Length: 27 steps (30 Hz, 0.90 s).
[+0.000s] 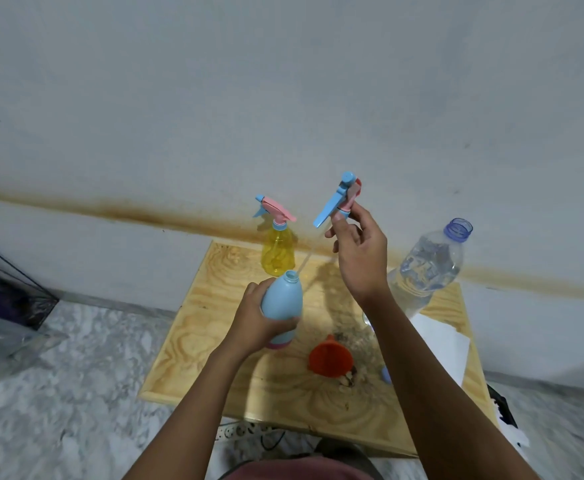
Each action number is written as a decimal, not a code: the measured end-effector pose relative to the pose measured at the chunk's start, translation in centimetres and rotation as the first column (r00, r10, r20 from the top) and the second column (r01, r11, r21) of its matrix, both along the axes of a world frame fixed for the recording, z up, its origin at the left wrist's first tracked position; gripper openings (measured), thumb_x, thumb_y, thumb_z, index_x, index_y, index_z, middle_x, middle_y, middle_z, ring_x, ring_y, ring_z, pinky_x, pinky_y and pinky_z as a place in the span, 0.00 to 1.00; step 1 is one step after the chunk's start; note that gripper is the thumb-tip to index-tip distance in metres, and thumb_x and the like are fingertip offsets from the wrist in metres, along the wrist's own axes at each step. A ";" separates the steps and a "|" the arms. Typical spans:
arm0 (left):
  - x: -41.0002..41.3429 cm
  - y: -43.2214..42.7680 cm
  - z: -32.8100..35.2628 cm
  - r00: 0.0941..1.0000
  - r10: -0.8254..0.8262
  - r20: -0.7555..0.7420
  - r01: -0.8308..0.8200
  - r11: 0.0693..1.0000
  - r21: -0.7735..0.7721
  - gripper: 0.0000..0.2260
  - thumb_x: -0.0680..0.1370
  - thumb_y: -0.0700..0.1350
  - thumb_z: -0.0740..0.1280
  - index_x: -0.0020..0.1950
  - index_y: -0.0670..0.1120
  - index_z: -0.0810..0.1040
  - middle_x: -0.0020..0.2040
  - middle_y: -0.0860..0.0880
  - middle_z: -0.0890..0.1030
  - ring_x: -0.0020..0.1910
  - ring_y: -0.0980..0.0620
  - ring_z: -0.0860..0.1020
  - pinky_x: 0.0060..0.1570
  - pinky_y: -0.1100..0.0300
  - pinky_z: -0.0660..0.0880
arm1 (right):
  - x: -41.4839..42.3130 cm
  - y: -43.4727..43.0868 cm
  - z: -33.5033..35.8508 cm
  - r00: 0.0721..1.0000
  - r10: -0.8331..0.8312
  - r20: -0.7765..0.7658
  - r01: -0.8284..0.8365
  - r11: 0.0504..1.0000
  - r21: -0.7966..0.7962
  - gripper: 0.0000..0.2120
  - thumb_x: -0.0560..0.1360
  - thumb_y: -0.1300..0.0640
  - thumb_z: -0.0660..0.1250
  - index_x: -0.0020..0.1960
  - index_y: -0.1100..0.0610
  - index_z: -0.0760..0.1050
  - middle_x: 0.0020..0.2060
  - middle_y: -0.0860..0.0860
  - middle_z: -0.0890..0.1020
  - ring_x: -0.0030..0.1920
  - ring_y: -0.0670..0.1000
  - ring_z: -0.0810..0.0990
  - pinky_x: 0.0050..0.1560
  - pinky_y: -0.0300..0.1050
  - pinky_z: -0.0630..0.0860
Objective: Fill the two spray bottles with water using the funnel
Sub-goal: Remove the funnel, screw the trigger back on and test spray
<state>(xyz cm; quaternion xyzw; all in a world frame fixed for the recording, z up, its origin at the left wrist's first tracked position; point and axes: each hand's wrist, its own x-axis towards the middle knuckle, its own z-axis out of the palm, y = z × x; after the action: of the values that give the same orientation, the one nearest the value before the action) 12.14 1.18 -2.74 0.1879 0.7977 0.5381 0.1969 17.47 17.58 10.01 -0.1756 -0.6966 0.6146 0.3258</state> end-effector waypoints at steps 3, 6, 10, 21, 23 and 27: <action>-0.2 -0.1 0.7 1.000 -0.007 0.001 0.007 1.000 0.024 0.36 0.63 0.50 0.81 0.69 0.56 0.72 0.56 0.51 0.72 0.55 0.55 0.75 0.44 0.62 0.75 | -0.2 -0.1 -0.4 0.999 0.021 0.031 -0.021 1.000 -0.006 0.13 0.81 0.56 0.64 0.64 0.58 0.75 0.48 0.50 0.81 0.38 0.39 0.79 0.39 0.32 0.73; -0.2 0.1 1.8 0.999 -0.008 -0.032 0.010 0.999 0.046 0.36 0.61 0.55 0.79 0.68 0.56 0.73 0.55 0.52 0.73 0.54 0.57 0.76 0.45 0.64 0.73 | -0.5 -0.8 -1.4 0.982 0.140 0.125 -0.140 0.990 -0.006 0.08 0.80 0.59 0.66 0.57 0.53 0.79 0.43 0.43 0.82 0.40 0.39 0.79 0.43 0.33 0.73; -0.3 0.6 3.0 0.997 -0.013 -0.070 0.017 0.998 0.055 0.31 0.61 0.57 0.78 0.61 0.55 0.75 0.52 0.53 0.74 0.51 0.56 0.76 0.43 0.64 0.73 | -0.3 -1.8 -3.8 0.948 0.227 0.224 -0.240 0.970 0.033 0.08 0.78 0.57 0.68 0.56 0.51 0.81 0.47 0.45 0.84 0.47 0.49 0.80 0.51 0.46 0.78; 0.1 0.8 4.4 0.999 -0.003 -0.049 0.007 0.996 0.092 0.26 0.66 0.48 0.80 0.60 0.57 0.75 0.53 0.52 0.74 0.54 0.56 0.77 0.44 0.60 0.78 | 0.4 -2.0 -3.9 0.954 0.193 0.229 -0.213 0.975 0.067 0.13 0.78 0.53 0.69 0.61 0.52 0.79 0.52 0.43 0.83 0.52 0.46 0.78 0.51 0.46 0.78; 0.1 0.8 4.8 0.999 -0.004 -0.049 0.009 0.994 0.112 0.28 0.65 0.49 0.80 0.63 0.55 0.75 0.55 0.52 0.75 0.55 0.57 0.77 0.47 0.57 0.79 | 0.4 -2.1 -3.9 0.964 0.168 0.205 -0.183 0.982 0.055 0.12 0.76 0.53 0.71 0.59 0.52 0.79 0.51 0.43 0.83 0.50 0.43 0.78 0.45 0.37 0.75; 0.4 1.0 5.7 0.998 -0.029 -0.062 0.038 0.988 0.149 0.28 0.65 0.49 0.80 0.63 0.59 0.76 0.58 0.55 0.76 0.54 0.63 0.76 0.45 0.65 0.75 | 0.3 -2.0 -3.3 0.973 0.191 0.130 -0.194 0.981 0.012 0.10 0.74 0.56 0.74 0.53 0.56 0.77 0.51 0.48 0.82 0.53 0.45 0.80 0.40 0.36 0.74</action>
<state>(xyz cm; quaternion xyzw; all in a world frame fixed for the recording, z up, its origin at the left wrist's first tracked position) 12.54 2.14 2.94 0.2316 0.7572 0.5874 0.1672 17.82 15.57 6.69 -0.1424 -0.7373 0.6221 0.2214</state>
